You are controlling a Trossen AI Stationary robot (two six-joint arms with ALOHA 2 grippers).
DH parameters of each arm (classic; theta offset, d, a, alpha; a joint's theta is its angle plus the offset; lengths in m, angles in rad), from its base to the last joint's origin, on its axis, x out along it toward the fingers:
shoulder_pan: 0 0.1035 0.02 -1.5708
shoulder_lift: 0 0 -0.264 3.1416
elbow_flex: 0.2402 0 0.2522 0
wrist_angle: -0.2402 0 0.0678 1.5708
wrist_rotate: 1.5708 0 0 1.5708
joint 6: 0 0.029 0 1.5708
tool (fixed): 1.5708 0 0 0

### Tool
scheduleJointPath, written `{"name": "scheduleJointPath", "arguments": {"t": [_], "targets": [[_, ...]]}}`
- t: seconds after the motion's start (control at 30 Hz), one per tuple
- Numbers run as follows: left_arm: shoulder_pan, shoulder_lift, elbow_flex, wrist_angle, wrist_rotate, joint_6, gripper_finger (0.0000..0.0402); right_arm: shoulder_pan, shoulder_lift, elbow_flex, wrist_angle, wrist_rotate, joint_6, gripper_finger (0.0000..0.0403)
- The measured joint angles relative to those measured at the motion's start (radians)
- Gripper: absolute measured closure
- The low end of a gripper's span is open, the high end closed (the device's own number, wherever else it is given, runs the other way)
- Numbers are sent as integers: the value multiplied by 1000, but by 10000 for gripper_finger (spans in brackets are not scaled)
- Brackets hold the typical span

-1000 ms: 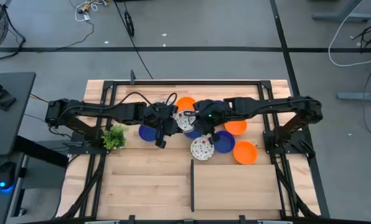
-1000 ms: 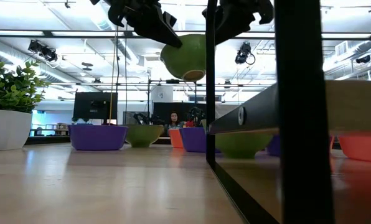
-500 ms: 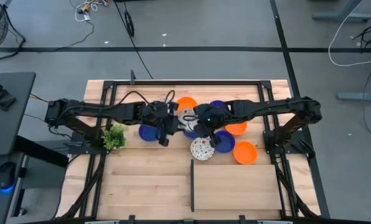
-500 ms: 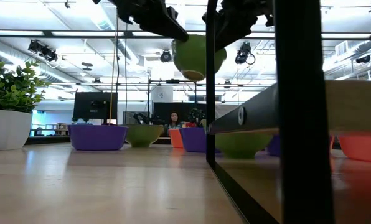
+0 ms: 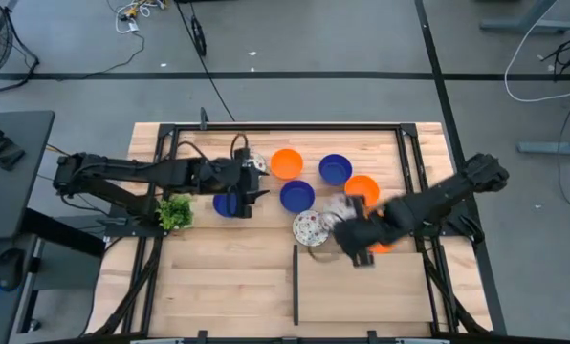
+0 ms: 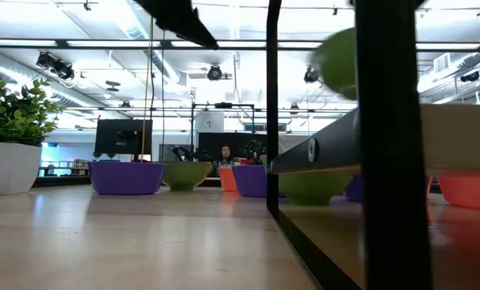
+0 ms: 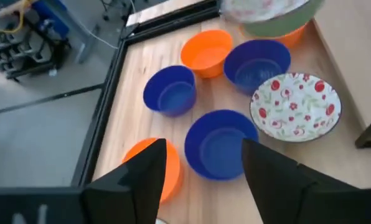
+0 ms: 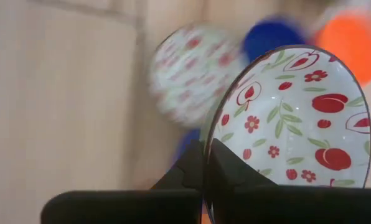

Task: Pick & Place Mini bowls
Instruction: Put the bottom white bowl on the shelf

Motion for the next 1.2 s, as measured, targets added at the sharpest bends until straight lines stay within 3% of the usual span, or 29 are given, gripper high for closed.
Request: {"name": "scheduleJointPath", "arguments": {"t": [0.13,0.3,0.5,0.83,1.2], "targets": [[-52,-7,-77,39,-67,-69,218,178,1,2,-14,-82,333,401],[-122,-6,-186,160,-122,-149,242,379,10,3,7,-95,699,401],[-202,-6,-266,243,-191,-243,264,555,57,3,-10,-98,1017,401],[-271,-5,-300,326,-273,-273,280,643,247,4,-25,-205,1160,401],[-269,-5,-300,326,-287,-272,280,712,291,7,-19,-202,1296,401]]}}
